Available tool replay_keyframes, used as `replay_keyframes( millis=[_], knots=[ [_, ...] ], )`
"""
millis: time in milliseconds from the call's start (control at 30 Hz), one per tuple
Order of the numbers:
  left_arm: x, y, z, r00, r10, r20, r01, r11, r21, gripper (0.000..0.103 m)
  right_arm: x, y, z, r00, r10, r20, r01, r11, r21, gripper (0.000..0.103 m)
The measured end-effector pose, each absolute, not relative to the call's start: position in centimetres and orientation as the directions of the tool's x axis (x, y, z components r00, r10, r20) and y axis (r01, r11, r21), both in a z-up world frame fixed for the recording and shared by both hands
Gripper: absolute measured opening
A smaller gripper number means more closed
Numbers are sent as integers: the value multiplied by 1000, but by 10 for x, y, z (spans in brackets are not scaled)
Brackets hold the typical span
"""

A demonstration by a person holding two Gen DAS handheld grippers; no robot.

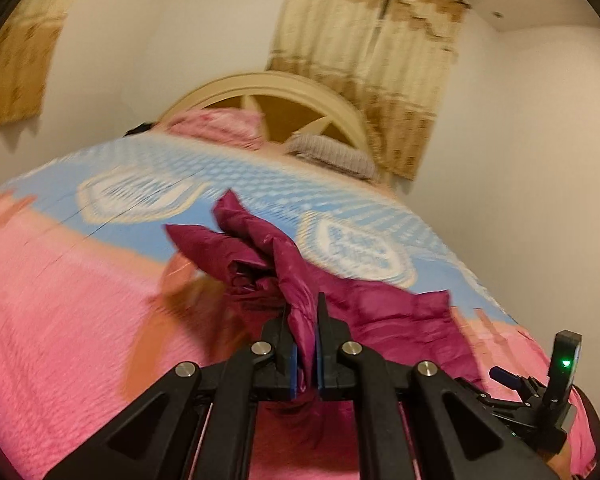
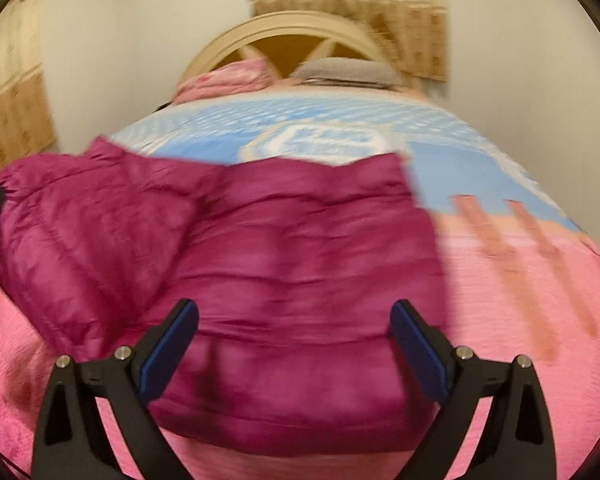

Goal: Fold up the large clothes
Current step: 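Lift the held jacket edge with the left gripper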

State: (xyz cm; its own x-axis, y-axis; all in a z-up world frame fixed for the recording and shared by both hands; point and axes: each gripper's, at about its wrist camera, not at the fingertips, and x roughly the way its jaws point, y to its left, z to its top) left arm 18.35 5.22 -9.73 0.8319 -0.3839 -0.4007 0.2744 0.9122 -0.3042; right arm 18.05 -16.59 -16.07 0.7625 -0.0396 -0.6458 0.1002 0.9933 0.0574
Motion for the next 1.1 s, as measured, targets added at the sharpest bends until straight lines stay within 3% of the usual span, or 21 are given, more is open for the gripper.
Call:
replay_keyframes(
  millis=[300, 433, 533, 800, 867, 933, 1100],
  knots=[
    [186, -54, -78, 768, -509, -389, 499, 856, -134, 5, 152, -287, -181, 686, -223, -693, 337, 941, 32, 99],
    [186, -108, -90, 710, -554, -435, 584, 808, -75, 5, 134, -322, -180, 667, -261, -698, 414, 909, 56, 99],
    [186, -149, -113, 696, -532, -482, 620, 784, 31, 5, 128, -340, -180, 654, -270, -707, 448, 891, 75, 99],
    [170, -207, -175, 643, -484, -593, 679, 719, 150, 7, 121, -367, -194, 621, -279, -732, 497, 863, 92, 99],
    [163, -212, -178, 654, -472, -591, 678, 712, 182, 13, 121, -371, -196, 619, -279, -734, 504, 858, 99, 99],
    [158, -213, -176, 627, -490, -605, 699, 697, 159, 44, 122, -374, -200, 614, -269, -742, 508, 854, 110, 99],
    [119, -192, -141, 630, -558, -540, 726, 670, 156, 75, 124, -373, -205, 609, -255, -751, 500, 858, 114, 99]
  ],
)
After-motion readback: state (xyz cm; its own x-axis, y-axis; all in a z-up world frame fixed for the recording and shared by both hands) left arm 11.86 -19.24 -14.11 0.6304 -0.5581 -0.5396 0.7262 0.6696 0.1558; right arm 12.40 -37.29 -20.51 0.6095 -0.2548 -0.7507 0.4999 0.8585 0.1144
